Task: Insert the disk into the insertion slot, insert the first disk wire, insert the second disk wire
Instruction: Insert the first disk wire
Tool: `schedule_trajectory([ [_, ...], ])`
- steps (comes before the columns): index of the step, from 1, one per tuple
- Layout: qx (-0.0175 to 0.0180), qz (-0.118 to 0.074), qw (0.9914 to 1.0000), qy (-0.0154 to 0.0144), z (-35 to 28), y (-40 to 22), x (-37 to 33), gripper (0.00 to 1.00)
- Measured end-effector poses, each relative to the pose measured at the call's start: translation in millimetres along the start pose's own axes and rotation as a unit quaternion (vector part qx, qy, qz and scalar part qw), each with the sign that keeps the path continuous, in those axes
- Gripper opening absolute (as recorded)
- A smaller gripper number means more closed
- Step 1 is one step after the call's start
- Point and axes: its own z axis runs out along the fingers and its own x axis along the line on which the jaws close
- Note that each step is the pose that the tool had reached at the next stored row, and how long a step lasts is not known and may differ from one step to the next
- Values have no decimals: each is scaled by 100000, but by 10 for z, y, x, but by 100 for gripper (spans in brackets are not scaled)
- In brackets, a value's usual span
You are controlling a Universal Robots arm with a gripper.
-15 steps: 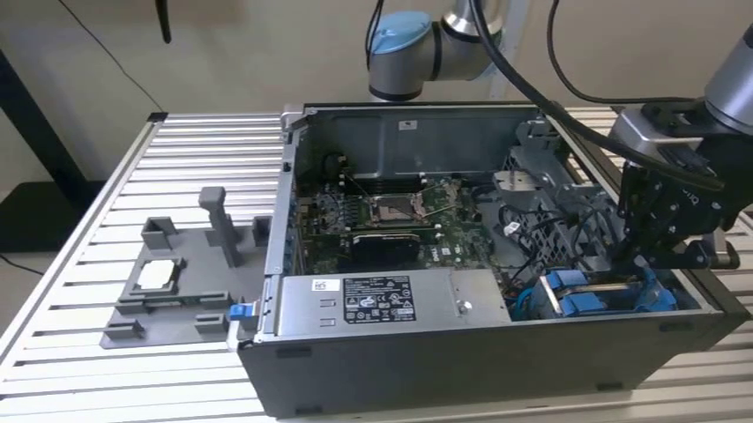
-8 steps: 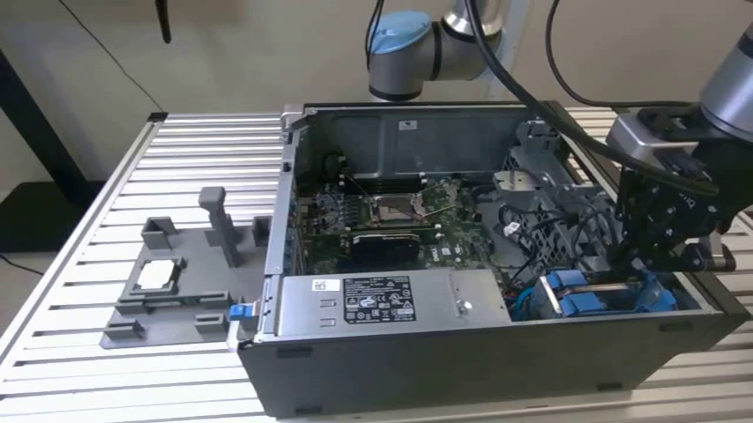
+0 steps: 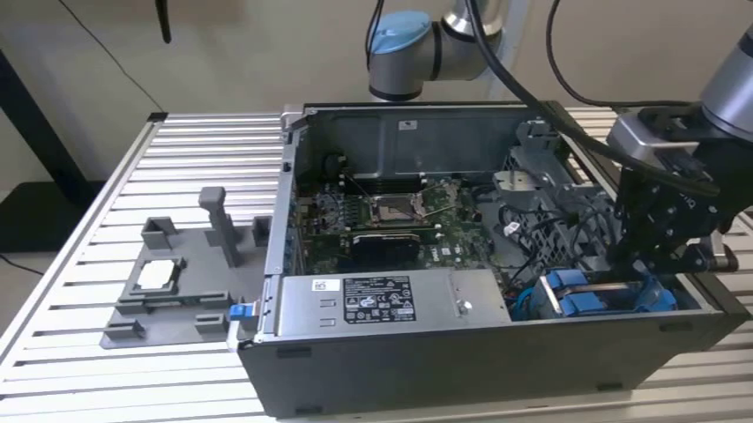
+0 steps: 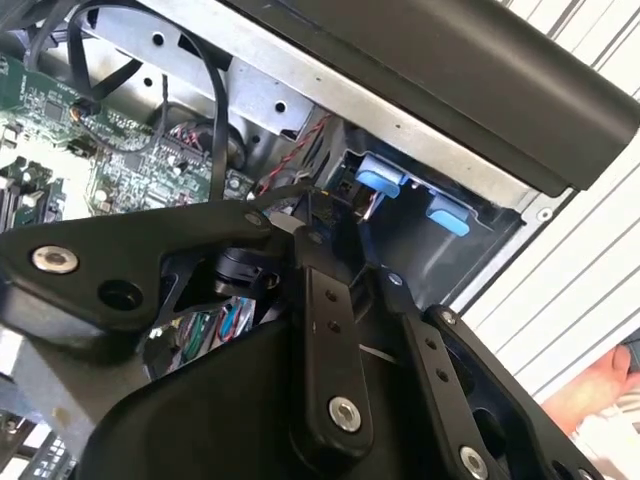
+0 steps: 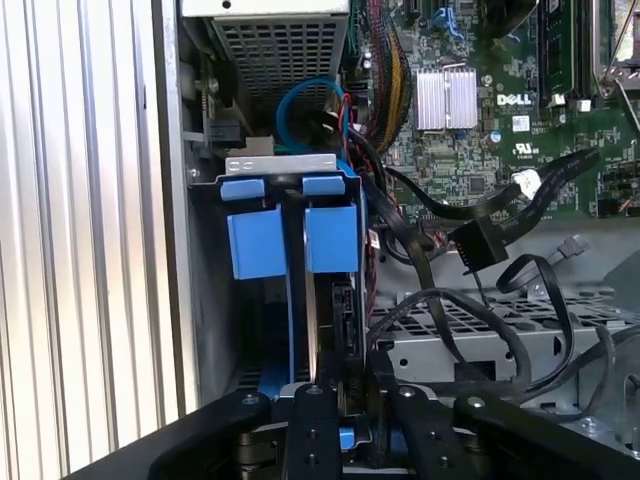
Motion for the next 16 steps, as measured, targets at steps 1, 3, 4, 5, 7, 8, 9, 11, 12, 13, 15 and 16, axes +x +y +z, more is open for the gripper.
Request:
schedule_trajectory([
  [1, -1, -1, 100000, 3, -41, 1, -1, 27],
  [3, 0, 0, 100000, 20, -133, 4, -6, 27],
  [4, 0, 0, 100000, 14, -177, 5, -8, 27],
  [5, 3, 0, 100000, 32, -222, 6, -10, 27],
  [7, 7, -3, 100000, 16, -298, 8, -14, 27],
  [8, 24, -12, 100000, 36, -331, 9, -15, 27],
  [9, 51, -13, 100000, 27, -357, 10, -16, 27],
  [11, 248, -13, 100000, 7, -407, 17, -18, 27],
  [12, 332, -20, 99999, 5, -418, 18, -19, 27],
  [13, 335, -22, 99999, 4, -418, 18, -19, 27],
  [15, 340, -19, 99999, 2, -419, 18, -19, 27],
  [16, 342, -19, 99999, 8, -420, 19, -19, 27],
])
